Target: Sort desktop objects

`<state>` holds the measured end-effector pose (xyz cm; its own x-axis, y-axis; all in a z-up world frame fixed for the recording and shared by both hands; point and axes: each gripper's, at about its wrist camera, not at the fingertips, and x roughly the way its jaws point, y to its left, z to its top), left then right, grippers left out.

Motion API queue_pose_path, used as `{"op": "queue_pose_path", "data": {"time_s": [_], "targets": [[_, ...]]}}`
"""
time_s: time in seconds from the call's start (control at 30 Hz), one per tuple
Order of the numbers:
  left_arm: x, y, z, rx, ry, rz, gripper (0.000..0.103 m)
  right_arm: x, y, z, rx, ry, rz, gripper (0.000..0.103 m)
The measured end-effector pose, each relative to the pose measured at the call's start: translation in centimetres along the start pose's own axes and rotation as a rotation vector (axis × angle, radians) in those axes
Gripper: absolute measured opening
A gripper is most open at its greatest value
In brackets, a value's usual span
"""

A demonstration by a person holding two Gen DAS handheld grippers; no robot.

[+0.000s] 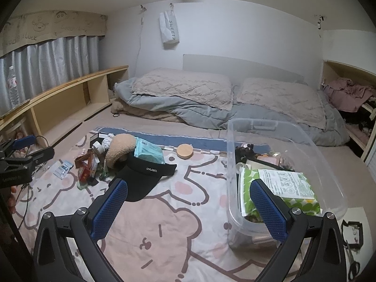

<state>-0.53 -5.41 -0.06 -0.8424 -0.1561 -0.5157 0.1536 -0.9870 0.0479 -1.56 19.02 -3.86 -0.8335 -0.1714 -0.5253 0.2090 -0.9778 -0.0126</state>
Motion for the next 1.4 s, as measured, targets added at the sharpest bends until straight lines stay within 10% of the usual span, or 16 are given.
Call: {"op": "queue_pose_path", "data": {"time_s": [0.8,1.4], "targets": [[2.0,11.7,-2.2,-0.183,0.052,0.192,0.103,2.0,3.3,0.2,-0.111,0.035,0.108,0.103],[11.6,18.1,-10.1,-0.268,0.274,0.265,0.103,6.1,7.5,-0.5,-0.199,0.157,0.218,0.103]]}}
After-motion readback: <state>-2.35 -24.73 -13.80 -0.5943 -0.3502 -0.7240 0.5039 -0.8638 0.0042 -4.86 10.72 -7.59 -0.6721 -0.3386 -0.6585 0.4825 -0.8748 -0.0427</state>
